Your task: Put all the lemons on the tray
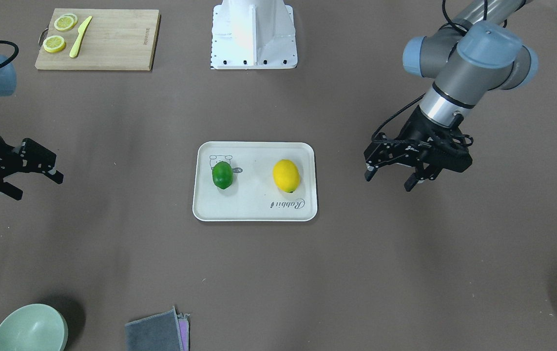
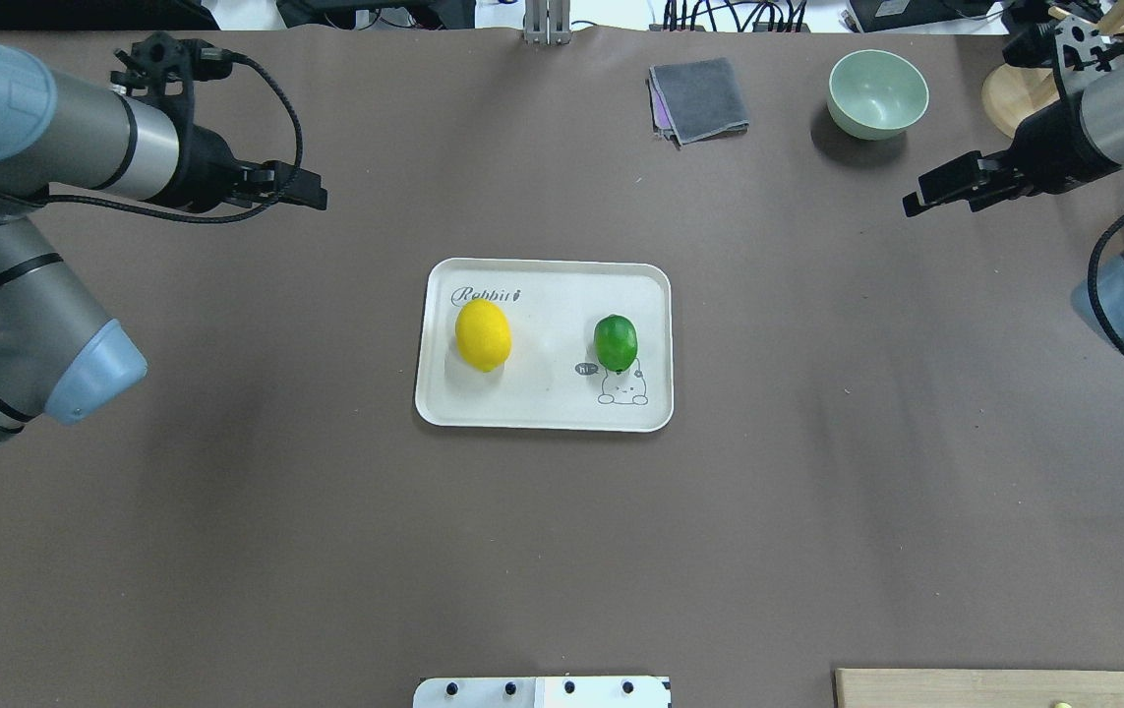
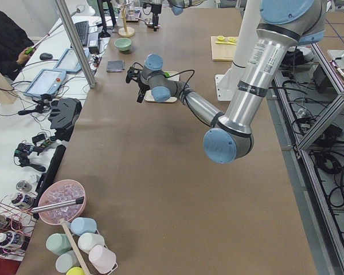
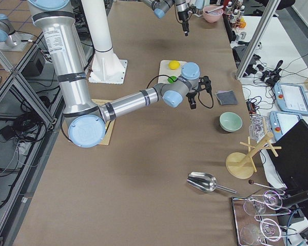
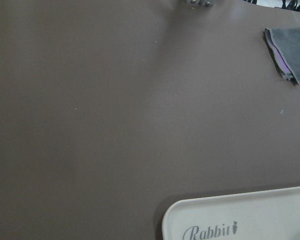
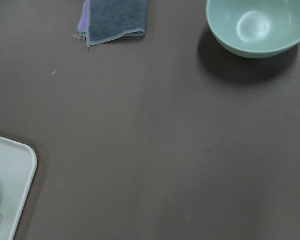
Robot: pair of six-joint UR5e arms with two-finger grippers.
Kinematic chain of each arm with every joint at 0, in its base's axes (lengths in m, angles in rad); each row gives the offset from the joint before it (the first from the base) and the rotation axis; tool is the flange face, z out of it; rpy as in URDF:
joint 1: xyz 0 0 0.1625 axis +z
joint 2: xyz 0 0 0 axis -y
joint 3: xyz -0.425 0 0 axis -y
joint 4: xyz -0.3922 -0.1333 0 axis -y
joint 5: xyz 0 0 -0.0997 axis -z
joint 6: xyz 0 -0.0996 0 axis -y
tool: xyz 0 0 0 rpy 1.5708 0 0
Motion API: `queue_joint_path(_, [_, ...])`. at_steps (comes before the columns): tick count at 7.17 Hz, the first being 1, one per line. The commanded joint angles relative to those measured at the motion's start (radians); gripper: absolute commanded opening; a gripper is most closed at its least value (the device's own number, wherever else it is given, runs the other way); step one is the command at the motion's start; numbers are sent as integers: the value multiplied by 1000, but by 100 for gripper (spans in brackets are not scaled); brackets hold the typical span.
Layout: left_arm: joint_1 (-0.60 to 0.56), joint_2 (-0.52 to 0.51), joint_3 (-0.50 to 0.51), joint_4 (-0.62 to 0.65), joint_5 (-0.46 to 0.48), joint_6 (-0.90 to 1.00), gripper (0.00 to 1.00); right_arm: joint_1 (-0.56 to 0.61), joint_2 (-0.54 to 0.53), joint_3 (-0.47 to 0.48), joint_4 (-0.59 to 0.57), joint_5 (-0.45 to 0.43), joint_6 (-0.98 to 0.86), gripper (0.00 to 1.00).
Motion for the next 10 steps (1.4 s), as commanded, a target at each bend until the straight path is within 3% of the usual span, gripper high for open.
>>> queue_joint_path(1, [-38,119,-10,-36,-16,25,98,41,-55,5,-20,13,-12,100])
queue_joint_path(3, [-187,225,-15,19,-167,278,98,64,-137,11,-49,24,-138,100])
queue_joint_path(4, [-291,238,-23,129,-215,443,98,93,-180,37,-125,10,-246,100])
queue_joint_path(5, [-364,239,-27,224,-221,583,98,125,-194,104,-302,-51,-398,100])
queue_joint_path(6, [-427,236,-41,321,-223,657,98,173,-192,199,-547,-143,-591,100])
queue_joint_path(7, [-484,242,-38,392,-223,736,98,238,-186,276,-783,-172,-763,100])
queue_joint_path(8, [-522,245,-26,426,-223,806,98,314,-203,284,-864,-148,-855,100])
queue_joint_path(10, [-579,320,-9,431,-264,821,98,414,-351,275,-854,-19,-915,100])
